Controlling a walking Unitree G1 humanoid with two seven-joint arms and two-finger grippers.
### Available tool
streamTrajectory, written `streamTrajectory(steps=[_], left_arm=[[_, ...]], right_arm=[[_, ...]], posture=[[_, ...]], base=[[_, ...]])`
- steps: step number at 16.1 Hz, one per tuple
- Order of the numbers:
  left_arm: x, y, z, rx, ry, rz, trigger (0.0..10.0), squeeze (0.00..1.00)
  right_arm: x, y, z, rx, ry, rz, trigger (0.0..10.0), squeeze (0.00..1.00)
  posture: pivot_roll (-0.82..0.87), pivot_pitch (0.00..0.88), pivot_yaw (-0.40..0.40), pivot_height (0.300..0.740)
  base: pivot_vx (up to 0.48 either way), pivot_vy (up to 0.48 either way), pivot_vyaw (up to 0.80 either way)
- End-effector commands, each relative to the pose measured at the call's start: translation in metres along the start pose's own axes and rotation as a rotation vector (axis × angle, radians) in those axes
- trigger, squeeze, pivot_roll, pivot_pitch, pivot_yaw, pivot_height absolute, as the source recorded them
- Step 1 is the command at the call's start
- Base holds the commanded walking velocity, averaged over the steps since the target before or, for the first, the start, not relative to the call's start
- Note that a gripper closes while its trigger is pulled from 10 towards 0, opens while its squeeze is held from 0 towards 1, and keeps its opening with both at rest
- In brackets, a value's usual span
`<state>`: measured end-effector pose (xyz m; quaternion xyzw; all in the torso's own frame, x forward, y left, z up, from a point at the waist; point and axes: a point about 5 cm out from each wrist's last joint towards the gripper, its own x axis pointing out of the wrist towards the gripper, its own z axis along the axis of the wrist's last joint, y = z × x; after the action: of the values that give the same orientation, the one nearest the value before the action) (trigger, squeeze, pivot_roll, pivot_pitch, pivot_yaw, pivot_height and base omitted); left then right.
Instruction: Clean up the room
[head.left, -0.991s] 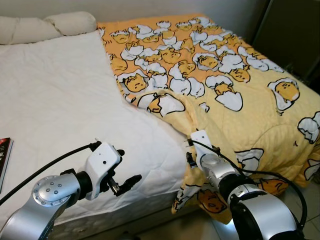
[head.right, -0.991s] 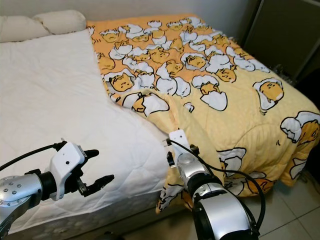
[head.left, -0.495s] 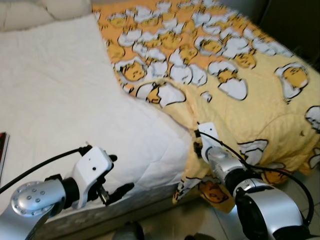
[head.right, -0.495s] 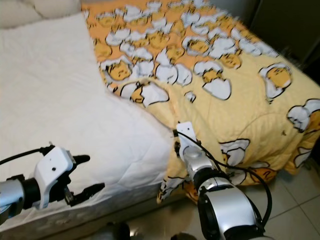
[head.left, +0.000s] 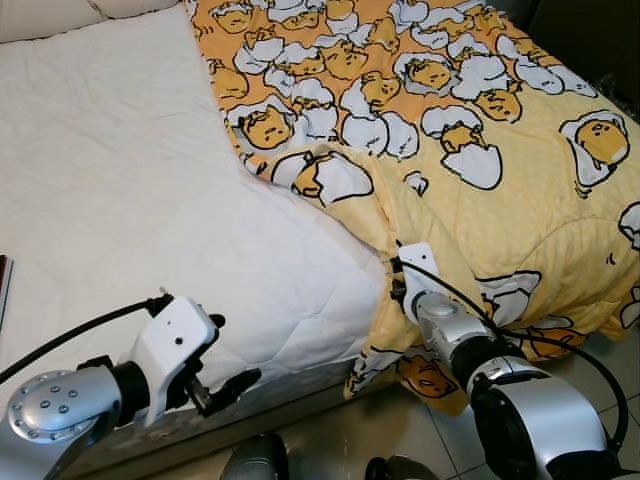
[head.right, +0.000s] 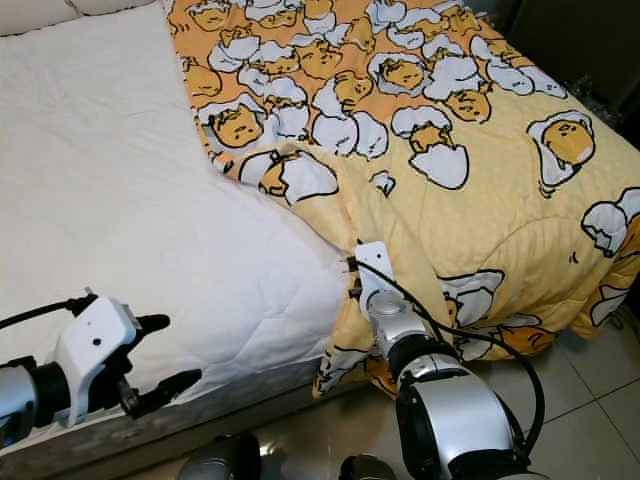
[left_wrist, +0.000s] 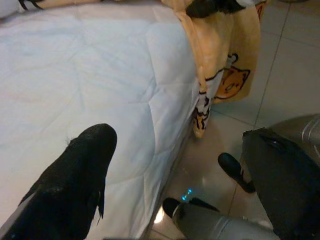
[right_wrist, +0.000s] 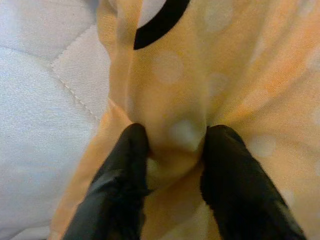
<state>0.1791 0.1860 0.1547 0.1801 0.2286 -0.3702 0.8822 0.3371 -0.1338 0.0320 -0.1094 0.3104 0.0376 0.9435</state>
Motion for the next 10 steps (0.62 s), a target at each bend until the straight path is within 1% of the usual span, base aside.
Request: streamTrajectory(steps=[1,10], left_arm=[[0.002,-0.001,0.000,-0.001,0.002,-0.004,10.0,0.00],[0.013,0.004,-0.001,-0.003,-0.012,-0.007,10.0,0.00]], right_arm=[[0.000,0.002,0.002,0.005,-0.002,0.011,0.0,0.00],[0.000,-0.004,0.001,0.020,-0.008,0.030,0.0,0.00]], posture=[[0.20,0.138,0.020,0.740],[0.17,0.090,0.019,0.740]], base=[[0.000,0.000,0.00],[0.000,0.000,0.00]])
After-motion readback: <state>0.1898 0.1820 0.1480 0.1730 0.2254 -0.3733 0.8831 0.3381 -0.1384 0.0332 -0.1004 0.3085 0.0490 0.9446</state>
